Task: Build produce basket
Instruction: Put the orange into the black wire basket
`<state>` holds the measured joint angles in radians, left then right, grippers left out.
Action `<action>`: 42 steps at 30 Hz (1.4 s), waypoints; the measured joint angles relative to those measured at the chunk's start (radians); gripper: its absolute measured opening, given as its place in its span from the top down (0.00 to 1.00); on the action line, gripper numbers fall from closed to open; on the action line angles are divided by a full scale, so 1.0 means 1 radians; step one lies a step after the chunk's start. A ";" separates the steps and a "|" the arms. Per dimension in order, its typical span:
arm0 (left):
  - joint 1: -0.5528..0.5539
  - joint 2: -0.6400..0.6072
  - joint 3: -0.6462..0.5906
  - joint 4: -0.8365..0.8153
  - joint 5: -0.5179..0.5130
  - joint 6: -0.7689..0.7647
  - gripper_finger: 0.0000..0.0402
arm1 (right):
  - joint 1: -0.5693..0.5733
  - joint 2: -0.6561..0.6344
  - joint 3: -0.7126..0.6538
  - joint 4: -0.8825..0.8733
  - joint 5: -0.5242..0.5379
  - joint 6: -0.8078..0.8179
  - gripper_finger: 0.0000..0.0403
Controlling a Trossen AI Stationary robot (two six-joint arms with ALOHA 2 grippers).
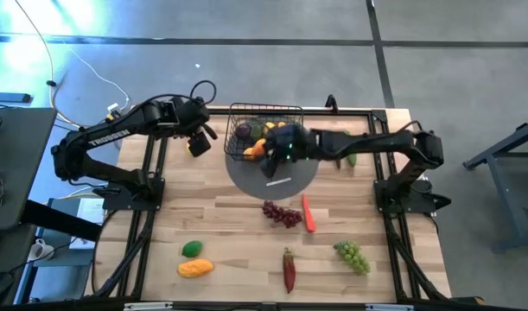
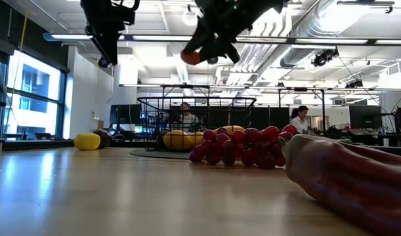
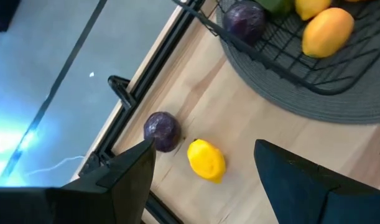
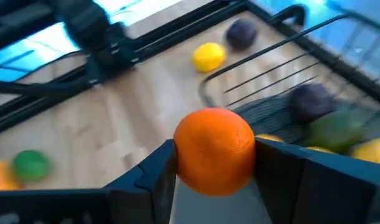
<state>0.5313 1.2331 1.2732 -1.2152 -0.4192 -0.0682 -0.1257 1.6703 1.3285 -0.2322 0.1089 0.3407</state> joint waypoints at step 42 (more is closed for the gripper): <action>0.269 0.090 0.000 0.005 0.151 -0.301 0.34 | -0.302 0.260 0.000 -0.020 -0.093 -0.170 0.60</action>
<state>0.8006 1.3234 1.2736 -1.2102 -0.2684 -0.3692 -0.4278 1.9299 1.3285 -0.2526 0.0154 0.1703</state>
